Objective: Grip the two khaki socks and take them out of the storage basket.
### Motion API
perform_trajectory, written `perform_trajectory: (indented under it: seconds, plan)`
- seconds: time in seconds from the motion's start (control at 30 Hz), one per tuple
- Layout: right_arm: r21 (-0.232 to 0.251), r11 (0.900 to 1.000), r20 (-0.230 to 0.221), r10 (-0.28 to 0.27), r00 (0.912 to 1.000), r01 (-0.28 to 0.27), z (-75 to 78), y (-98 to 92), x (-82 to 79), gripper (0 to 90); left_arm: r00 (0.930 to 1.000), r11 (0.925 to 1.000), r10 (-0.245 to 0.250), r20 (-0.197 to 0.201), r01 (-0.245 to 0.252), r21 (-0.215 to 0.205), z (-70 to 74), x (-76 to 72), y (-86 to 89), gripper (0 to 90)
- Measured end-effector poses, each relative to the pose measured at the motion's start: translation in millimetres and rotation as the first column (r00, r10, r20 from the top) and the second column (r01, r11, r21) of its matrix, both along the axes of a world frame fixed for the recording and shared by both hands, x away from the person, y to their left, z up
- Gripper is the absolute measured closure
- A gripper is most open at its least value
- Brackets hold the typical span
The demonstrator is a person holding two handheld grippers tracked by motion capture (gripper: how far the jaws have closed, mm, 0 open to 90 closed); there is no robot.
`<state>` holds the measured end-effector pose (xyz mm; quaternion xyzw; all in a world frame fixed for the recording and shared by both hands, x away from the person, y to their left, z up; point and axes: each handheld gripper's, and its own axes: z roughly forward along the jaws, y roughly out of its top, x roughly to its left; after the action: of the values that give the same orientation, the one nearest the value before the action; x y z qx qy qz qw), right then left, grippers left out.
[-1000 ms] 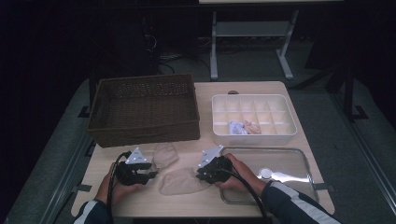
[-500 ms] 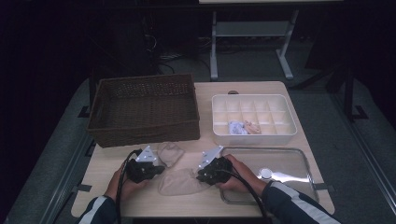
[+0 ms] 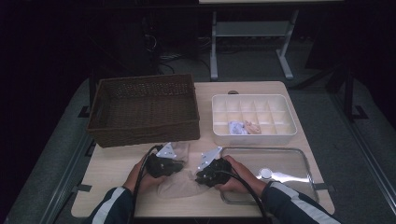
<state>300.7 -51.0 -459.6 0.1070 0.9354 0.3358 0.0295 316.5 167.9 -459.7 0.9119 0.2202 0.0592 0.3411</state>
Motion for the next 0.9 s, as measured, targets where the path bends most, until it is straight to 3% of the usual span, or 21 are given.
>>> perform_trajectory:
  seconds: [0.13,0.3,0.4,0.43,0.5,0.57,0.7,0.77,0.8,0.9]
  plan:
    - [0.014,1.0,0.009,-0.019,0.9998,0.019,1.4,-4.0,3.3,72.3,0.9997,0.9997,-0.019,0.012,0.019,-0.017,4.5,0.4,-4.7,81.6]
    - [0.063,0.996,0.043,-0.063,0.9971,0.061,9.7,-10.1,7.7,76.5,0.9961,0.9974,0.047,0.074,-0.043,-0.057,22.2,-0.5,19.8,73.4]
    - [0.085,0.991,0.034,-0.106,0.9938,0.103,12.2,-9.6,8.8,77.6,0.9901,0.9964,0.081,0.115,-0.077,-0.036,24.4,1.7,32.1,65.3]
    - [0.085,0.993,0.063,-0.088,0.9941,0.082,11.9,-9.7,11.5,77.8,0.9901,0.9965,0.081,0.115,-0.078,-0.029,23.0,3.9,34.5,64.3]
    - [0.093,0.991,0.05,-0.106,0.9932,0.101,13.9,-7.2,11.4,78.3,0.9901,0.9959,0.09,0.107,-0.09,-0.011,17.0,10.2,35.7,59.2]
    - [0.1,0.99,0.052,-0.109,0.9927,0.103,15.7,-2.6,13.0,78.5,0.9949,0.9981,0.048,0.089,-0.051,0.034,8.6,16.1,31.3,54.4]
    - [0.094,0.992,0.073,-0.093,0.993,0.086,15.5,0.0,14.1,78.5,0.994,0.9955,0.065,0.088,-0.071,0.063,2.9,20.4,27.6,55.5]
    - [0.089,0.992,0.068,-0.094,0.9932,0.088,15.6,1.5,13.4,78.4,0.9941,0.9957,0.074,0.079,-0.078,0.05,1.3,22.9,27.6,60.5]
    - [0.085,0.994,0.1,-0.071,0.9925,0.063,14.6,2.1,16.6,78.4,0.9936,0.9949,0.078,0.081,-0.083,0.056,1.4,23.6,27.7,69.0]
    - [0.088,0.993,0.085,-0.088,0.9924,0.081,15.4,3.1,16.8,78.2,0.993,0.9938,0.076,0.09,-0.083,0.074,2.3,24.1,26.0,76.5]
